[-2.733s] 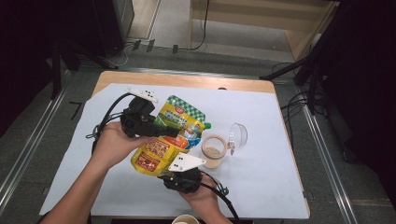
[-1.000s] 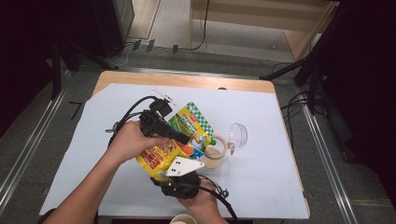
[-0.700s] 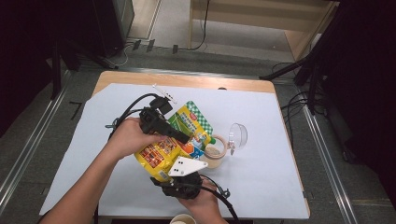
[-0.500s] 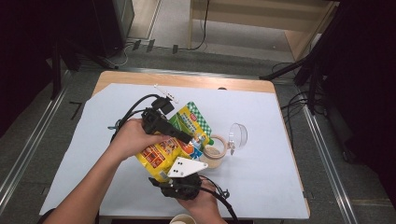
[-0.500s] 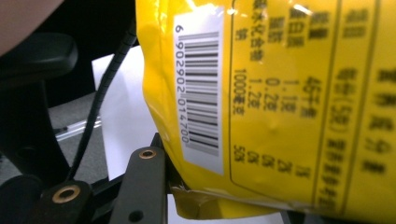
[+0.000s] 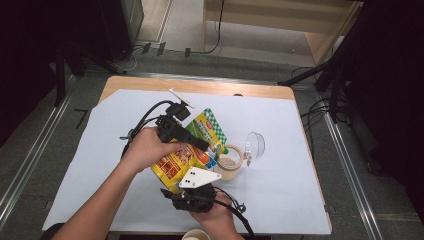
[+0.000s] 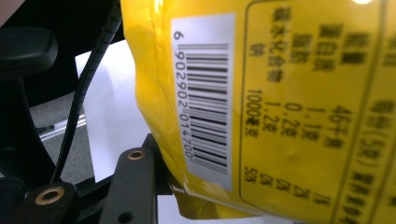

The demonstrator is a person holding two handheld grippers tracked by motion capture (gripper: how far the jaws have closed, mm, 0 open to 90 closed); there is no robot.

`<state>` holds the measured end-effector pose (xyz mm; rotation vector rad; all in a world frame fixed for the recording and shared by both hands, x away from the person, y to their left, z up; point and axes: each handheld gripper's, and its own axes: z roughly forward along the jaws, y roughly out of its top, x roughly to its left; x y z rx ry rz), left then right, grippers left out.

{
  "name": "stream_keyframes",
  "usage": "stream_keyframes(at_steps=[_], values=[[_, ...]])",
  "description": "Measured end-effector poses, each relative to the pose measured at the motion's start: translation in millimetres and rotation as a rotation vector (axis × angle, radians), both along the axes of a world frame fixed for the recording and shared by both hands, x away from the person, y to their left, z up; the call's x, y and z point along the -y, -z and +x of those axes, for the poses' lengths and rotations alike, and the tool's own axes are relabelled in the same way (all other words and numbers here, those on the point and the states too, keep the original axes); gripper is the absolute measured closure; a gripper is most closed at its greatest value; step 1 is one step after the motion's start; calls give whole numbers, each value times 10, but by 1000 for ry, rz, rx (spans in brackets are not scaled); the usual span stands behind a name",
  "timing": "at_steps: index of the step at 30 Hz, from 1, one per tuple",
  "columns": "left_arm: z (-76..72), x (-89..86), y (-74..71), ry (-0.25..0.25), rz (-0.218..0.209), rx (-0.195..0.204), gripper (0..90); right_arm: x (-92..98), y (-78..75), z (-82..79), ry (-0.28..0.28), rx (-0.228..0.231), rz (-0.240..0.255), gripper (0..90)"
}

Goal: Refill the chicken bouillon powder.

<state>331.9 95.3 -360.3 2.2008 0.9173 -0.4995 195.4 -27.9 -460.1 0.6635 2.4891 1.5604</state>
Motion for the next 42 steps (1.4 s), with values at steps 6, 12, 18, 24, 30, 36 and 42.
stream_keyframes(at_steps=[6, 12, 18, 24, 30, 36, 42], values=[[8, 38, 15, -13, 30, -14, 733, -23, 20, -2, 5, 3, -30, 592], [-8, 86, 13, -10, 38, -6, 722, -21, 37, 7, 19, -33, -22, 636], [-24, 98, 13, 3, 35, -26, 644, 12, 48, 6, 28, -61, 29, 640], [-74, 85, -16, -8, 40, -7, 627, 38, 44, 13, 30, -91, 65, 640], [-62, 75, -9, -17, 64, -8, 698, 12, 42, 1, 23, -79, 51, 622], [-48, 79, -19, -25, 52, -17, 704, -23, 46, -15, 4, -19, -10, 543], [-51, 101, -34, -30, 41, -10, 707, -25, 44, -24, 14, 16, -48, 626]])
